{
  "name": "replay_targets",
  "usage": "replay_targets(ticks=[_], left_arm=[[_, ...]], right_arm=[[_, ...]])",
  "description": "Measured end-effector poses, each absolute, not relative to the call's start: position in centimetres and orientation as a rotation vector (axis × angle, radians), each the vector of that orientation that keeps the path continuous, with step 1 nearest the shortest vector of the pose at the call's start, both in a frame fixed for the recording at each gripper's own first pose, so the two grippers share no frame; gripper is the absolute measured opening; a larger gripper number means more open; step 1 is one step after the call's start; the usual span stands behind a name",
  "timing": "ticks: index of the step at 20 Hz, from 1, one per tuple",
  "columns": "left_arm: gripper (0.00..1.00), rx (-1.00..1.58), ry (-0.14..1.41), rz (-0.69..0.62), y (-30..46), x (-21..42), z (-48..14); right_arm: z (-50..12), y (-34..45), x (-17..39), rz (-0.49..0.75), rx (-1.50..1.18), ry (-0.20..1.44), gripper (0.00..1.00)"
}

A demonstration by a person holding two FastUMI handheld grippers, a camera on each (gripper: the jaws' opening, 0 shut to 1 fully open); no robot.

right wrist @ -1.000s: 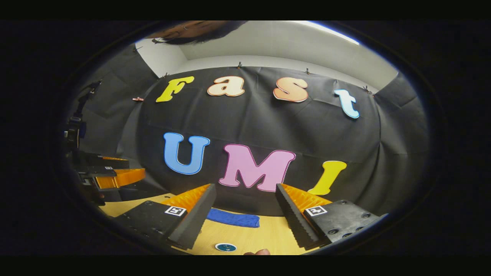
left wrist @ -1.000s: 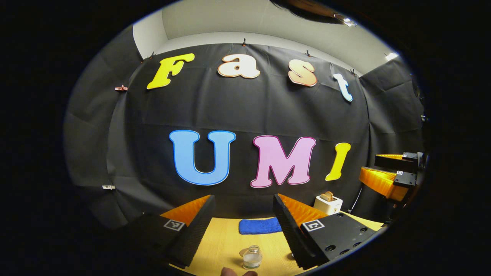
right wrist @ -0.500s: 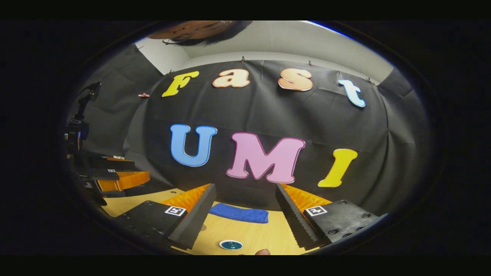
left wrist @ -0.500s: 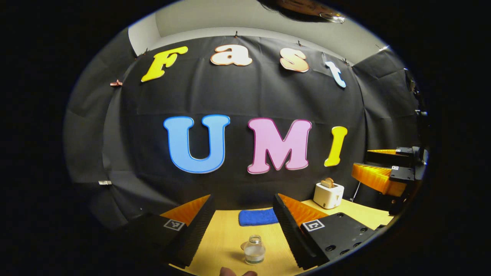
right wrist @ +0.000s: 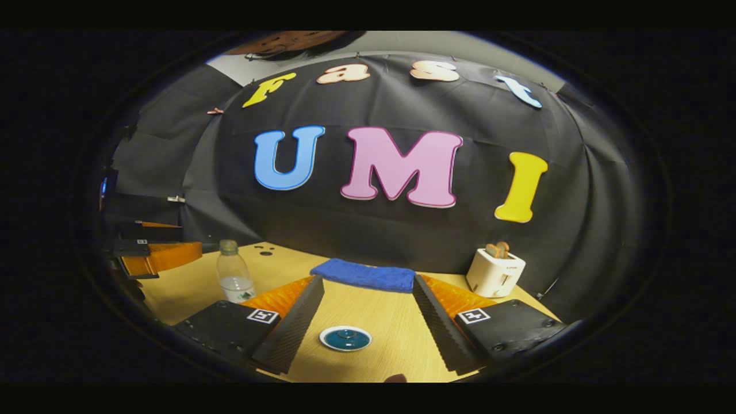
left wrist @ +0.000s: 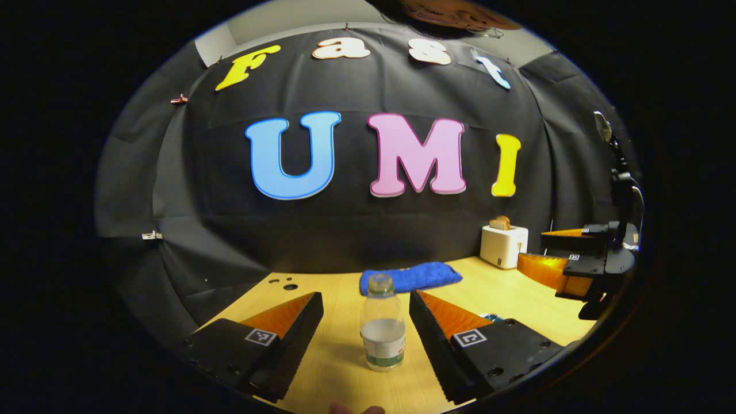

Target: Open the teacup lid with one hand, grasp the water bottle and pour water into the teacup with the other hand; after pouring, place the water bottle on the coaster and then close the teacup lid.

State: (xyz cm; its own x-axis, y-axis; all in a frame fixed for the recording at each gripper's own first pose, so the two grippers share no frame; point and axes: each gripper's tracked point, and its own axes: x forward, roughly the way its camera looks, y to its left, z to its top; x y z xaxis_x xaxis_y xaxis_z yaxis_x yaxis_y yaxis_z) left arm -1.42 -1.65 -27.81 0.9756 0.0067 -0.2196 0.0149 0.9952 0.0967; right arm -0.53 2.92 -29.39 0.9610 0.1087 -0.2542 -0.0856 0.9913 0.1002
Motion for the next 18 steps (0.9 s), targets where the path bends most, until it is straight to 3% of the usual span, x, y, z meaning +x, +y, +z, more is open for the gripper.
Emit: replay_targets(ticks=[8, 14, 18], left_arm=[[0.94, 0.086, 0.277, 0.000, -2.1, -0.9, -33.7], [0.94, 0.091, 0.296, -0.011, -1.9, -0.5, -34.7], [0.94, 0.095, 0.306, -0.010, -1.6, -0.3, -35.3]], right_arm=[[-38.4, 5.8, -0.5, 0.161, 0.102, 0.382, 0.96], [-41.0, 6.8, -0.1, 0.204, 0.101, 0.436, 0.85], [-42.8, 7.1, 0.0, 0.204, 0.145, 0.491, 0.69]])
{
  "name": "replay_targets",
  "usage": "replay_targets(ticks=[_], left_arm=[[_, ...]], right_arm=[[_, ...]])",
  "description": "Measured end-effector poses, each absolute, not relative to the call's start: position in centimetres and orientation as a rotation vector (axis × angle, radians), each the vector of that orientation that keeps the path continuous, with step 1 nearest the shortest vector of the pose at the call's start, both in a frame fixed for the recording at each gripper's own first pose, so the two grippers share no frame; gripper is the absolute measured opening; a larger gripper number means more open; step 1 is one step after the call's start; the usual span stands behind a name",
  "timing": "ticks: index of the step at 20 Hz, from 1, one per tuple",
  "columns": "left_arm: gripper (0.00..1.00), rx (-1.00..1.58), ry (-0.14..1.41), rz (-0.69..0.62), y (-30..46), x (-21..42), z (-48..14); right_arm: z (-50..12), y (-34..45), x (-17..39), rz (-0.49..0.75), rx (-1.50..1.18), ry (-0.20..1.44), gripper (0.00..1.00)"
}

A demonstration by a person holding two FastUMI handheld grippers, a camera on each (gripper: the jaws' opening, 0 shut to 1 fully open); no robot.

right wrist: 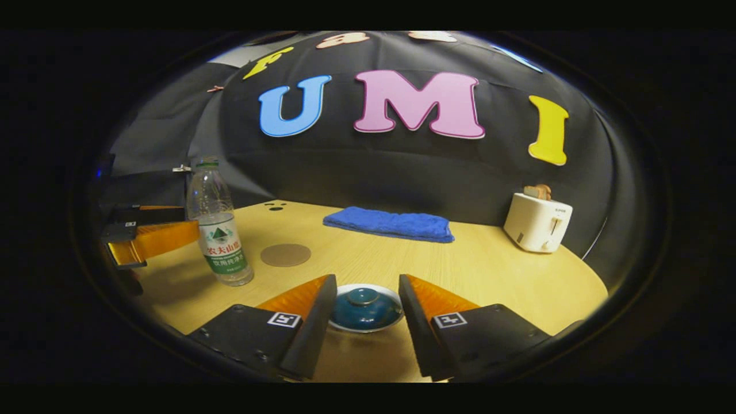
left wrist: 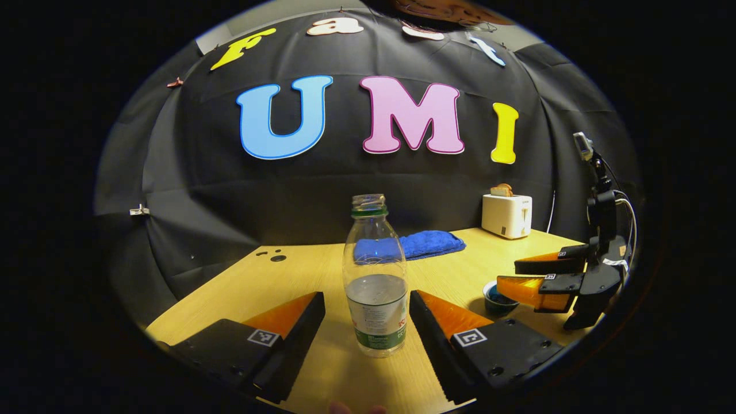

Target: Open the teacup lid with one hand, grasp the water bottle and pour water into the teacup with the other hand; after pouring, place the water bottle on the coaster and then close the teacup lid.

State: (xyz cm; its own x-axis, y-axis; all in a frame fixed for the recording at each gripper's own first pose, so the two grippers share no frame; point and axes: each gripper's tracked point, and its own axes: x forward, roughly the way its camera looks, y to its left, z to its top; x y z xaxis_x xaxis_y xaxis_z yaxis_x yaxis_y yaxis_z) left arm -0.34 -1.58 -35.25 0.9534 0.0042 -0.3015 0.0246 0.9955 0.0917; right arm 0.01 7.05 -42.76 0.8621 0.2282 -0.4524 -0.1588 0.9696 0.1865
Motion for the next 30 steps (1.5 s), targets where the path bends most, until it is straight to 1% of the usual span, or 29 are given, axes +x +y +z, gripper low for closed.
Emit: replay_targets(ticks=[1, 3, 4, 5, 6, 8, 10, 12, 13, 14, 17, 18, 19, 24, 28, 29, 30], left_arm=[[0.94, 0.092, 0.307, -0.010, -1.5, -0.3, -35.3], [0.94, 0.088, 0.312, -0.013, -1.5, -0.3, -35.7], [0.94, 0.088, 0.318, -0.014, -1.6, -0.2, -35.9], [0.94, 0.089, 0.322, -0.015, -1.6, -0.2, -36.1], [0.94, 0.088, 0.323, -0.016, -1.6, -0.1, -36.1], [0.94, 0.085, 0.322, -0.017, -1.8, -0.1, -36.1], [0.94, 0.085, 0.327, -0.020, -1.7, 0.1, -36.3], [0.94, 0.083, 0.332, -0.020, -1.9, 0.1, -36.5], [0.94, 0.080, 0.334, -0.022, -2.0, 0.2, -36.7], [0.94, 0.079, 0.335, -0.025, -2.1, 0.3, -36.7], [0.94, 0.081, 0.346, -0.037, -2.6, 0.4, -37.3], [0.94, 0.082, 0.352, -0.040, -2.6, 0.6, -37.5], [0.94, 0.080, 0.356, -0.038, -2.7, 0.6, -37.8], [0.94, 0.061, 0.374, -0.025, -2.7, 1.6, -39.0], [0.93, 0.053, 0.387, -0.010, -2.5, 1.8, -40.0], [0.89, 0.052, 0.388, -0.005, -2.6, 1.9, -40.1], [0.81, 0.054, 0.386, -0.007, -2.7, 2.1, -40.0]], right_arm=[[-43.0, 7.0, 0.0, 0.203, 0.144, 0.497, 0.64], [-43.2, 7.2, -0.1, 0.213, 0.153, 0.500, 0.61], [-43.2, 7.2, -0.1, 0.215, 0.157, 0.505, 0.61], [-43.1, 7.5, -0.3, 0.223, 0.163, 0.498, 0.48], [-43.0, 7.7, -0.3, 0.232, 0.158, 0.499, 0.46], [-43.0, 7.8, -0.1, 0.239, 0.152, 0.493, 0.35], [-43.1, 7.9, -0.1, 0.246, 0.155, 0.491, 0.31], [-43.0, 8.0, -0.1, 0.250, 0.164, 0.489, 0.30], [-42.9, 7.9, -0.2, 0.251, 0.168, 0.488, 0.22], [-42.8, 7.8, 0.0, 0.248, 0.170, 0.483, 0.28], [-41.3, 7.1, 0.4, 0.234, 0.173, 0.453, 0.28], [-40.4, 6.6, 0.8, 0.226, 0.175, 0.436, 0.25], [-39.7, 6.1, 1.0, 0.215, 0.178, 0.422, 0.28], [-37.8, 0.7, 1.4, 0.115, 0.153, 0.389, 0.27], [-38.2, -3.5, 0.7, 0.038, 0.151, 0.401, 0.27], [-38.3, -4.2, 0.4, 0.023, 0.150, 0.402, 0.27], [-38.4, -4.8, 0.3, 0.009, 0.146, 0.404, 0.27]])
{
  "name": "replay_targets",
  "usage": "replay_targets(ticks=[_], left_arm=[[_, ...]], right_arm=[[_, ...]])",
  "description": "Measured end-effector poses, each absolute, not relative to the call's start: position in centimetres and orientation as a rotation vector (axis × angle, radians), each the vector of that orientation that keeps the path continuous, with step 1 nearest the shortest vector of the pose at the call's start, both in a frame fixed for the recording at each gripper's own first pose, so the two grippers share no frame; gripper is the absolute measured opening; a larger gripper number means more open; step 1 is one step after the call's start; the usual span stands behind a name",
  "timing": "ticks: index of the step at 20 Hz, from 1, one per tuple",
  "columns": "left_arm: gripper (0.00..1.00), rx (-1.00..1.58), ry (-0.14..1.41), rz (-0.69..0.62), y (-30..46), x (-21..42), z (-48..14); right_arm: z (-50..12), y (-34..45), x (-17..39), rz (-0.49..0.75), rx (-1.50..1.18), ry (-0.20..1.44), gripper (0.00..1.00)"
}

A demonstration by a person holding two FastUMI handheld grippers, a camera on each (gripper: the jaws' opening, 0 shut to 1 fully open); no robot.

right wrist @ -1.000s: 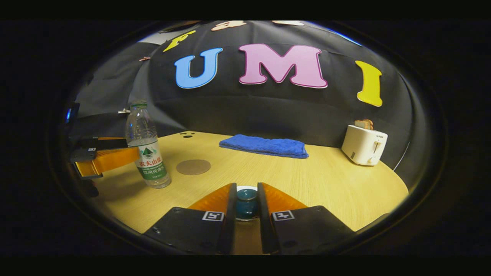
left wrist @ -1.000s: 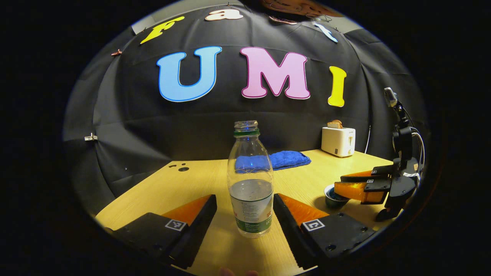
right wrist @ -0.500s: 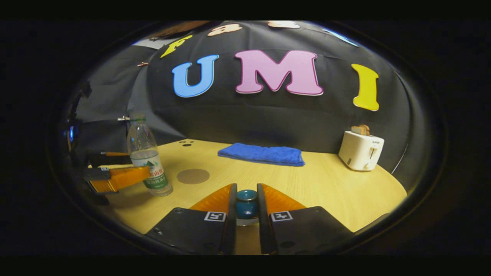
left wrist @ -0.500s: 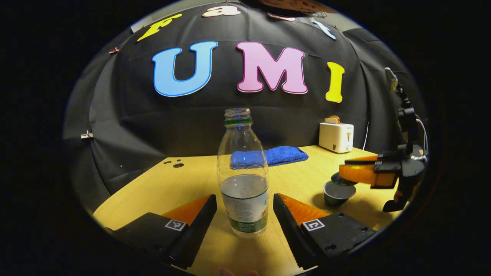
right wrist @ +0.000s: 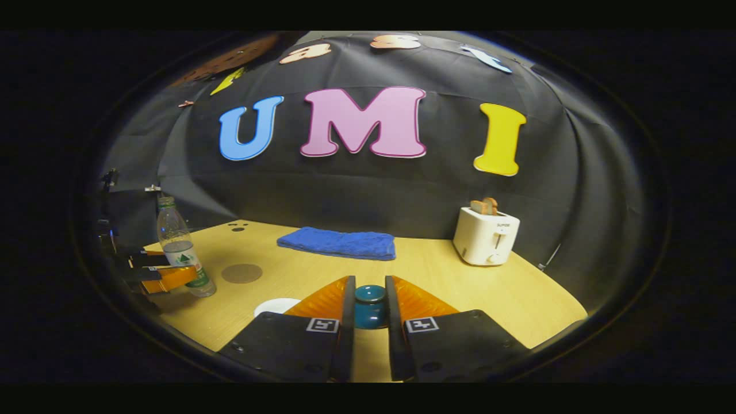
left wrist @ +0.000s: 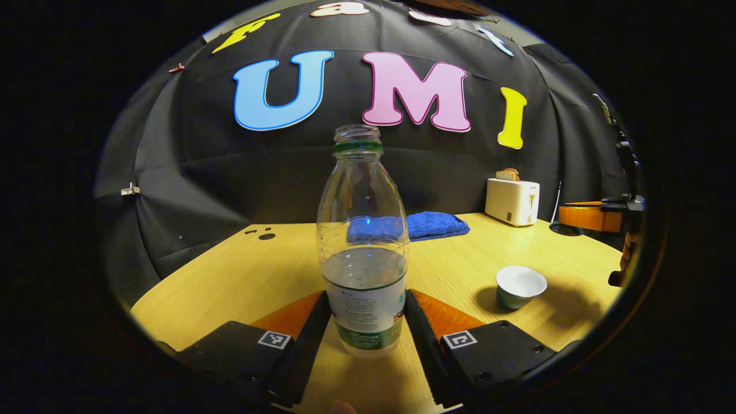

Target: Open the teacup lid with one hand, grasp the water bottle and pour water into the teacup with the other hand; after pouring, place the water bottle on the coaster and then close the teacup lid.

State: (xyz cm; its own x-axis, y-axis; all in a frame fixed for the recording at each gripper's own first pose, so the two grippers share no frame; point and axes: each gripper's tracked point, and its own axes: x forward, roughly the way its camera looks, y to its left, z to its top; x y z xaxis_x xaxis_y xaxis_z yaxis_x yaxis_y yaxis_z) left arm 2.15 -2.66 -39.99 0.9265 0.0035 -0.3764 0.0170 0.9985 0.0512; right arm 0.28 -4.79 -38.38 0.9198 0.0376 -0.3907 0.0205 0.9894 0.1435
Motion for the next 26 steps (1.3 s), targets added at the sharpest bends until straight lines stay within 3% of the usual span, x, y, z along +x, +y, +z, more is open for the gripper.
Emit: replay_targets(ticks=[4, 5, 7, 13, 14, 15, 18, 19, 20, 26], left_arm=[[0.76, 0.183, 0.392, -0.014, -2.5, 2.8, -39.7], [0.76, 0.231, 0.390, -0.014, -2.2, 3.1, -39.5], [0.76, 0.336, 0.391, -0.016, -1.8, 3.8, -38.7], [0.75, 0.884, 0.376, -0.071, -2.5, 6.1, -37.3], [0.76, 0.965, 0.364, -0.102, -3.1, 6.1, -37.4], [0.75, 1.024, 0.356, -0.137, -4.1, 6.0, -37.7], [0.75, 1.131, 0.365, -0.217, -6.2, 5.8, -39.3], [0.75, 1.179, 0.366, -0.226, -6.5, 5.7, -39.5], [0.75, 1.226, 0.357, -0.234, -6.9, 5.9, -39.5], [0.75, 1.380, 0.347, -0.247, -7.2, 6.3, -39.0]], right_arm=[[-38.5, -6.2, -0.2, -0.020, 0.137, 0.397, 0.28], [-38.5, -6.5, -0.2, -0.025, 0.136, 0.394, 0.22], [-38.4, -7.0, -0.4, -0.029, 0.132, 0.388, 0.22], [-38.5, -9.3, -1.4, -0.069, 0.154, 0.368, 0.22], [-38.5, -9.7, -1.5, -0.075, 0.152, 0.366, 0.33], [-38.5, -9.9, -1.8, -0.076, 0.152, 0.366, 0.32], [-38.9, -10.5, -2.6, -0.079, 0.138, 0.367, 0.33], [-38.9, -10.7, -2.8, -0.082, 0.138, 0.366, 0.27], [-39.0, -10.9, -3.0, -0.083, 0.142, 0.365, 0.33], [-39.3, -11.2, -3.6, -0.087, 0.159, 0.371, 0.30]])
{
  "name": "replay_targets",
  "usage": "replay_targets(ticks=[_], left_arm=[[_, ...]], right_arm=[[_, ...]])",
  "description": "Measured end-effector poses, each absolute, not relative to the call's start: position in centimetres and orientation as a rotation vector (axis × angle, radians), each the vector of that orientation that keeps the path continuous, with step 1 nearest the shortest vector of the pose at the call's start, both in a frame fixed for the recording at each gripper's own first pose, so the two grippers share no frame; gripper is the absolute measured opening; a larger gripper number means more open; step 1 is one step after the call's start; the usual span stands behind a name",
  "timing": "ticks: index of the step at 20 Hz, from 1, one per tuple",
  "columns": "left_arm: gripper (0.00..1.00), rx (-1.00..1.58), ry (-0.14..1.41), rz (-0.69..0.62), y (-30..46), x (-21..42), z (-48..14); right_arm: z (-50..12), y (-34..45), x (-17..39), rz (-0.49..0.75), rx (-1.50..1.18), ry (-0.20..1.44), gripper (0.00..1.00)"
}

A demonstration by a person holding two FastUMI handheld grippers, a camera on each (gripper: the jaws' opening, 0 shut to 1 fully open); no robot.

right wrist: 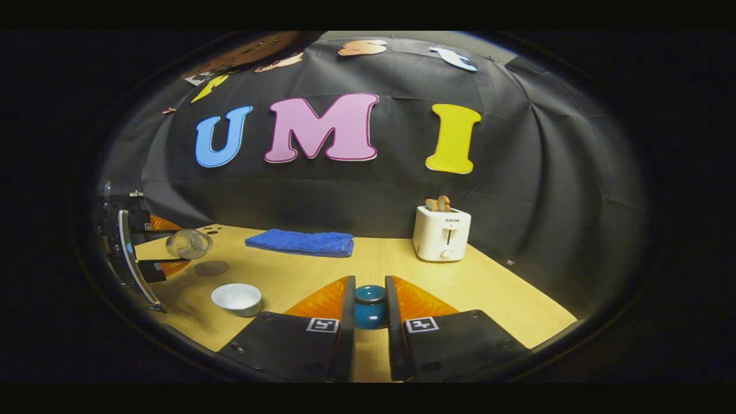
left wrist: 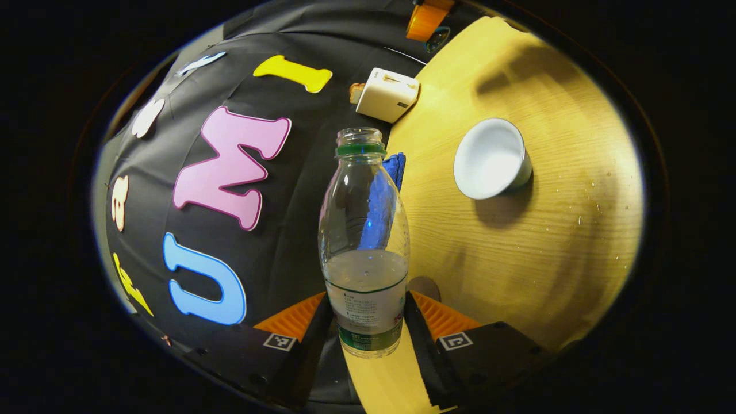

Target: Open the teacup lid with one hand, grasp the water bottle and pour water into the teacup with the other hand; after pouring, place the water bottle on the coaster and then close the teacup lid.

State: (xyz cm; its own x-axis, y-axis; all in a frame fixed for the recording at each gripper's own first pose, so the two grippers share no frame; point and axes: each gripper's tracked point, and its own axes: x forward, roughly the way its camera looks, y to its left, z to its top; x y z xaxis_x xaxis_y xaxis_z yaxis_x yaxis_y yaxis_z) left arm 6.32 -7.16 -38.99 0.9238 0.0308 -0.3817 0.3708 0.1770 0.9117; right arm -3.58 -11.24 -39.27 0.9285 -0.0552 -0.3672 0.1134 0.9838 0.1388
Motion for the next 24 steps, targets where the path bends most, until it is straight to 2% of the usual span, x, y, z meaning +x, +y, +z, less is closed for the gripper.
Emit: replay_targets(ticks=[4, 10, 12, 16, 22, 23, 24], left_arm=[[0.75, 1.498, 0.318, -0.262, -6.9, 7.2, -38.0], [0.75, 1.655, 0.255, -0.283, -6.4, 8.5, -37.3], [0.75, 1.714, 0.216, -0.299, -6.5, 8.9, -37.1], [0.75, 1.772, 0.178, -0.314, -6.2, 9.8, -36.6], [0.75, 1.847, 0.118, -0.335, -6.4, 10.5, -36.3], [0.75, 1.854, 0.114, -0.335, -6.3, 10.6, -36.3], [0.75, 1.857, 0.115, -0.337, -6.3, 10.6, -36.4]], right_arm=[[-39.0, -12.0, -3.4, -0.091, 0.164, 0.367, 0.22], [-39.7, -12.4, -3.7, -0.095, 0.154, 0.370, 0.22], [-39.7, -12.6, -3.9, -0.099, 0.154, 0.370, 0.32], [-39.6, -13.0, -3.9, -0.106, 0.153, 0.364, 0.22], [-39.6, -13.3, -4.4, -0.112, 0.152, 0.364, 0.22], [-39.5, -13.3, -4.4, -0.112, 0.151, 0.362, 0.27], [-39.4, -13.4, -4.5, -0.112, 0.147, 0.362, 0.27]])
